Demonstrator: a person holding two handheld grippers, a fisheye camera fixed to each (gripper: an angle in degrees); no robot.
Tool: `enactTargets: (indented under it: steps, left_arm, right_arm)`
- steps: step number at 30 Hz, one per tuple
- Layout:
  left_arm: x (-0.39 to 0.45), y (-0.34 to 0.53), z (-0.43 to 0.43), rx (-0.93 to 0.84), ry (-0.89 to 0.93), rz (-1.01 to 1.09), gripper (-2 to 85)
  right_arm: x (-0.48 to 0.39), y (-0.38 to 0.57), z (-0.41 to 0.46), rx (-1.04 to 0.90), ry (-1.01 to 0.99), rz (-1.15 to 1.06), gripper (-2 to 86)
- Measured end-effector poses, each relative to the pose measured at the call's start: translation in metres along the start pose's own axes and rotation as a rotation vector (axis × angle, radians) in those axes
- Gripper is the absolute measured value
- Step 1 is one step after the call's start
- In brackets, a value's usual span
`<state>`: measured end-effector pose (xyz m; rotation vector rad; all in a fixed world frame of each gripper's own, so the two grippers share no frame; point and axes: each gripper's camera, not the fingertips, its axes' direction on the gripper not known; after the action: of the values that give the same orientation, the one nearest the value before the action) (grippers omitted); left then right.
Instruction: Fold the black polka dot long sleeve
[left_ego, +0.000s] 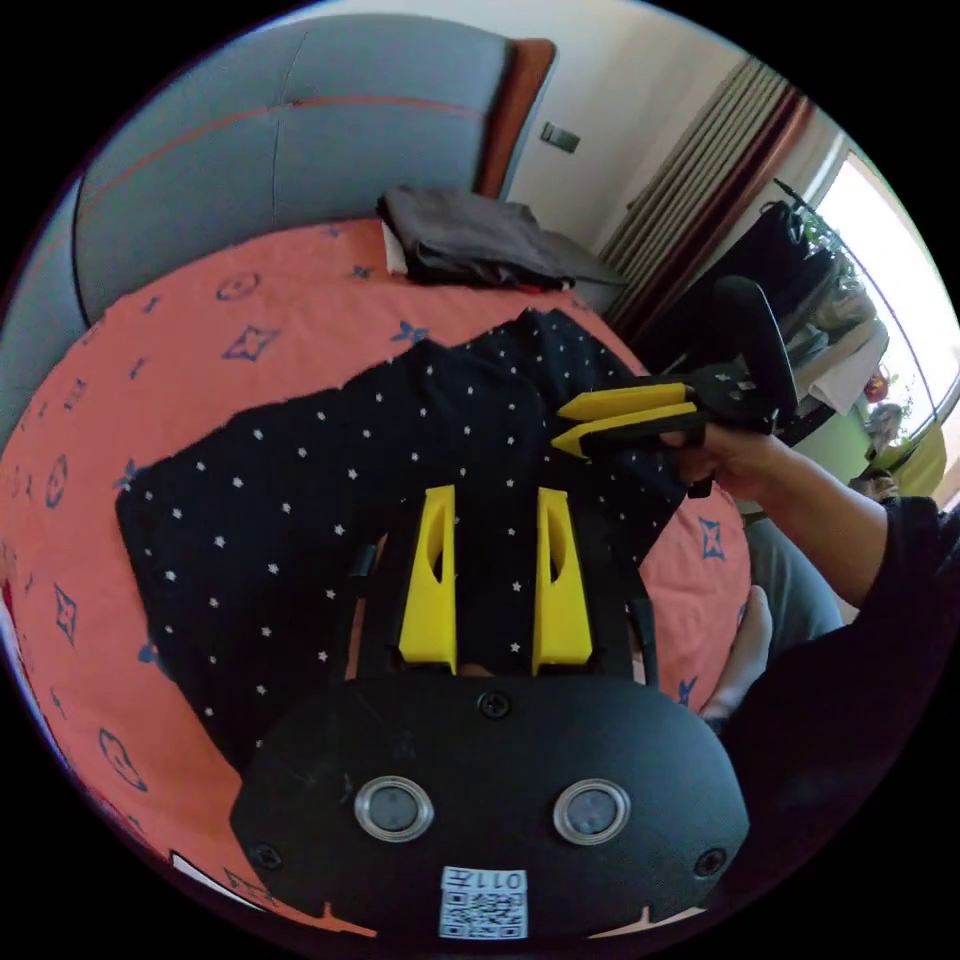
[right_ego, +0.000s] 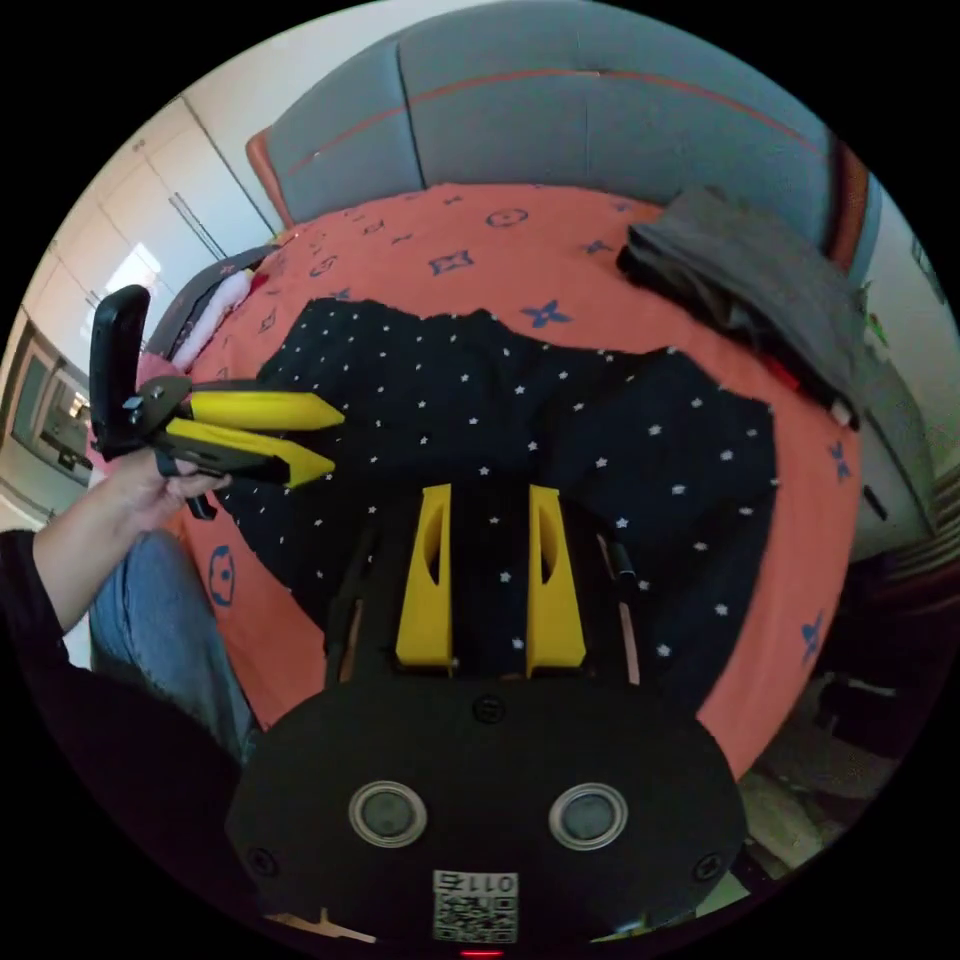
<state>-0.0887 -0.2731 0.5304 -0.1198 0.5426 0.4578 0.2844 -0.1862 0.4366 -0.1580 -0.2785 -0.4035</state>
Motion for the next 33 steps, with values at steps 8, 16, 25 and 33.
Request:
enactTargets:
  steps: [8, 16, 25, 33]
  left_arm:
    - [0.107, -0.056, 0.012, -0.012, -0.019, 0.319, 11.0]
    - [0.174, -0.136, 0.075, -0.057, 0.048, 0.271, 12.1]
    - [0.240, -0.253, 0.189, -0.354, -0.152, 0.289, 13.8]
    - [0.246, -0.252, 0.254, -0.409, -0.333, 0.125, 14.2]
  right_arm:
    - [0.029, 0.109, -0.053, -0.018, 0.053, 0.209, 14.0]
    - [0.053, 0.156, -0.049, -0.028, -0.072, 0.367, 14.2]
    - [0.048, 0.150, -0.043, -0.021, -0.144, 0.344, 13.1]
    - [0.033, 0.145, -0.035, -0.050, -0.130, 0.303, 12.2]
